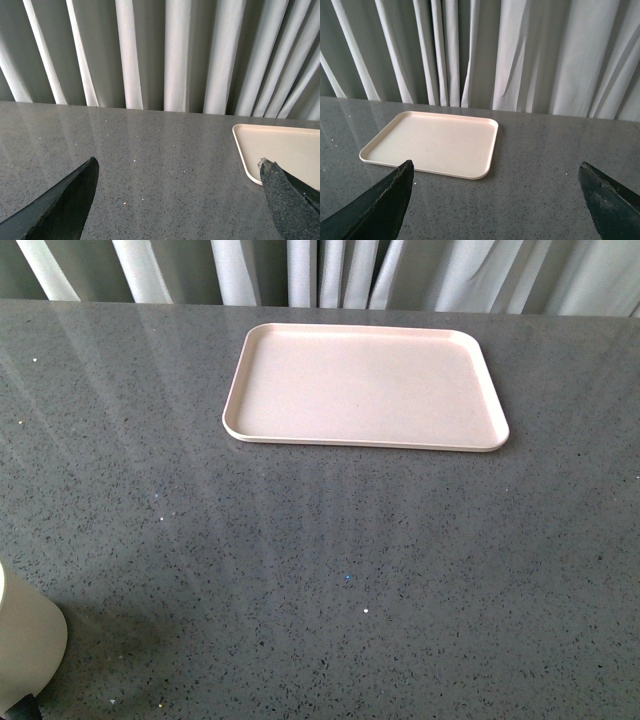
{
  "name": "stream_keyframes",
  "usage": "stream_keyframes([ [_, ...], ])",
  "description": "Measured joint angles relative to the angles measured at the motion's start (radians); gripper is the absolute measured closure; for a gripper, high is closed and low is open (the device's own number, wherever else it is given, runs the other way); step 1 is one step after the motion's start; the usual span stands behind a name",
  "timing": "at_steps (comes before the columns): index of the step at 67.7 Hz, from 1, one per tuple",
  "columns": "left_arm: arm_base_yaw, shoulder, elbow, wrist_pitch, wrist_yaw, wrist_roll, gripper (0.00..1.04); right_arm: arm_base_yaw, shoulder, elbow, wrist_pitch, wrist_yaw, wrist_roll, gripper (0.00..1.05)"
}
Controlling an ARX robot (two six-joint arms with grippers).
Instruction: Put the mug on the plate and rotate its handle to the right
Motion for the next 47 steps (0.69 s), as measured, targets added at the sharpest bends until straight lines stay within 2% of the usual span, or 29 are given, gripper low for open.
stream_keyframes([
  [37,0.0,0.0,0.0,0.0,0.0,0.0,0.09,0.0,0.0,0.0,0.0,0.0,0.0,0.09],
  [40,0.036,0.045,0.035,-0.095,0.128,-0.029,0.09,0.0,0.0,0.0,0.0,0.001,0.0,0.09],
  [42,0.09,0.171,0.106,-0.216,0.282,-0.041,0.09,0.0,0.0,0.0,0.0,0.0,0.0,0.09],
  [45,0.133,0.377,0.175,-0.202,0.407,-0.035,0.09,0.0,0.0,0.0,0.0,-0.001,0.0,0.09],
  [47,0.144,0.453,0.201,-0.172,0.434,-0.021,0.09,0.0,0.0,0.0,0.0,-0.001,0.0,0.09],
])
